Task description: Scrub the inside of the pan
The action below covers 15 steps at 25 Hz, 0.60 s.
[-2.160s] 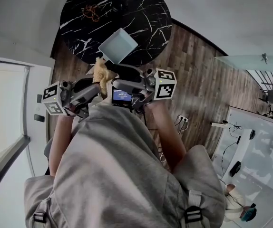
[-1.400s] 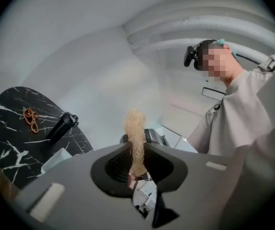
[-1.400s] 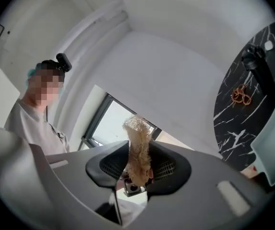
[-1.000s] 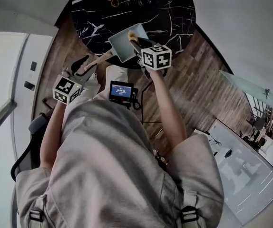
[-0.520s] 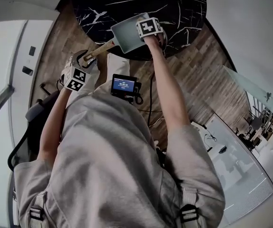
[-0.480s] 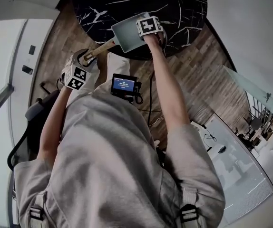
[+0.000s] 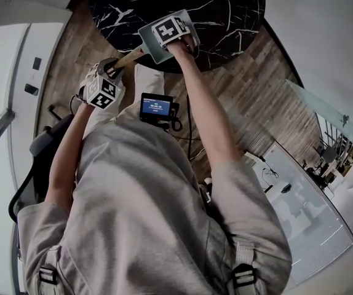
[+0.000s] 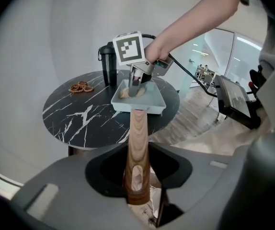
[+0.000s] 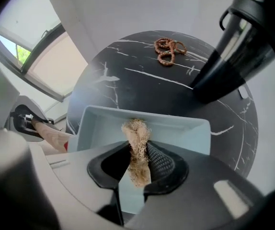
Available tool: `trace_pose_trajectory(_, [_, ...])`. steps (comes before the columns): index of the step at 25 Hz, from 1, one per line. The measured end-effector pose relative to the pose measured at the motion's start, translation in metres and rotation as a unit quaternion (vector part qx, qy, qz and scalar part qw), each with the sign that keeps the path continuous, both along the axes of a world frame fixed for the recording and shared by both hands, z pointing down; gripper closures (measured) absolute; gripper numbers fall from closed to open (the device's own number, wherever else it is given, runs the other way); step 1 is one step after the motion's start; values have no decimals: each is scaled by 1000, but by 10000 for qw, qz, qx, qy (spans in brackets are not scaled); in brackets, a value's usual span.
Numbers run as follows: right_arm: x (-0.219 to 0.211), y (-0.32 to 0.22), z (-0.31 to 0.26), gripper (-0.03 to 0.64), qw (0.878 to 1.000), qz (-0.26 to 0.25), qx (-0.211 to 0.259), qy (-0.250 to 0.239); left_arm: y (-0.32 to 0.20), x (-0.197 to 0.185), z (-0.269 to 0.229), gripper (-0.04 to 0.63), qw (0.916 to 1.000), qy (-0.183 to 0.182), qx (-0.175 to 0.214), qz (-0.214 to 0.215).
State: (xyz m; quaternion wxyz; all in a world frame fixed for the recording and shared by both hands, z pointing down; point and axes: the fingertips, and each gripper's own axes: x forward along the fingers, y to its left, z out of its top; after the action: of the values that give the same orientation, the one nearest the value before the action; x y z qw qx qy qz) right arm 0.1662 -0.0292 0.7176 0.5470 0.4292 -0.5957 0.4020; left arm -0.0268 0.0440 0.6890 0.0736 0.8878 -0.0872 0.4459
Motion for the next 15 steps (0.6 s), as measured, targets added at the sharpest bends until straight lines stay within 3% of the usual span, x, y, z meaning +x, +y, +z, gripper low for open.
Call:
trace_pose_trajectory(7, [-71,10,4,509,9956,-474,-224,-779,1,2,2,463,9997,-148,-81,163])
trace_pose_trajectory(10, [-72,11,6,512,9930,-156,-171,-1161,3,2,2,463,9996,-219,-108,166])
trace_pose_trajectory(13, [-68,17,-3,509,9781,431,-103,-2036,5,1,2,463,9997,-217,-107,106])
trace_pose_trajectory(15, [-50,21,-12,509,9761,608,43,-2084,4,2,2,463,9997,-224,-100,87])
